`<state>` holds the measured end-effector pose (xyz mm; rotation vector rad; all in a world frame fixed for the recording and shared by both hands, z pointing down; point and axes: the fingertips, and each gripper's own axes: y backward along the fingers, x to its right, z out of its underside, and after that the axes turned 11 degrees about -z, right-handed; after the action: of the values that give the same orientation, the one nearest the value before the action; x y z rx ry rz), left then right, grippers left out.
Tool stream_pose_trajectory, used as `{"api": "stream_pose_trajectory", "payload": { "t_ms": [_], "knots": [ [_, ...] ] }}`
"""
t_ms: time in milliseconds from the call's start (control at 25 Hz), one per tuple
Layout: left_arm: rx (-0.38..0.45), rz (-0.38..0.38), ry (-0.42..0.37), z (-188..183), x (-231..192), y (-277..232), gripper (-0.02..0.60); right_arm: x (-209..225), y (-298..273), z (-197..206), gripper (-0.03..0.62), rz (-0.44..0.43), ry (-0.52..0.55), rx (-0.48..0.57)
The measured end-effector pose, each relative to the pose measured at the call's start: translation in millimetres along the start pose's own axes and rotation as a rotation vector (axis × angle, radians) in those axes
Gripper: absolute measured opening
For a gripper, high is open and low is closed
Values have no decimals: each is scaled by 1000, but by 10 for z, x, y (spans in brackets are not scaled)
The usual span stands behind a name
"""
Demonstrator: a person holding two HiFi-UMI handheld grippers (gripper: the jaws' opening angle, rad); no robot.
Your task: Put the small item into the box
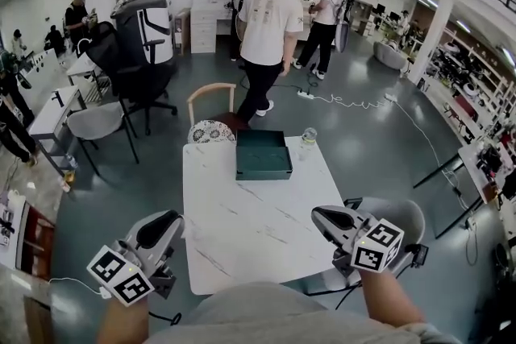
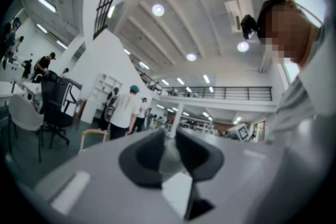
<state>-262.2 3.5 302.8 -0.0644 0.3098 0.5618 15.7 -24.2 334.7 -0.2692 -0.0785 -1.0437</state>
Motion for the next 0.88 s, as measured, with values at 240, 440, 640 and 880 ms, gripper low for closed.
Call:
{"api": "stream_pose_trajectory", "payload": {
  "t_ms": [240, 440, 640, 880],
  "knots": [
    [-21, -11, -4, 54, -16, -345, 72, 337, -56, -18, 8, -24, -14, 7],
    [-37, -55, -31, 113, 87, -763, 72, 842, 29, 14, 8, -60, -35, 27],
    [-48, -150, -21, 175, 185, -1371, 72, 1516, 128, -19, 8, -128, -18, 23],
    [-93, -212, -72, 213, 231, -2221, 72, 2302, 128, 108, 8, -200, -11, 20]
  ]
}}
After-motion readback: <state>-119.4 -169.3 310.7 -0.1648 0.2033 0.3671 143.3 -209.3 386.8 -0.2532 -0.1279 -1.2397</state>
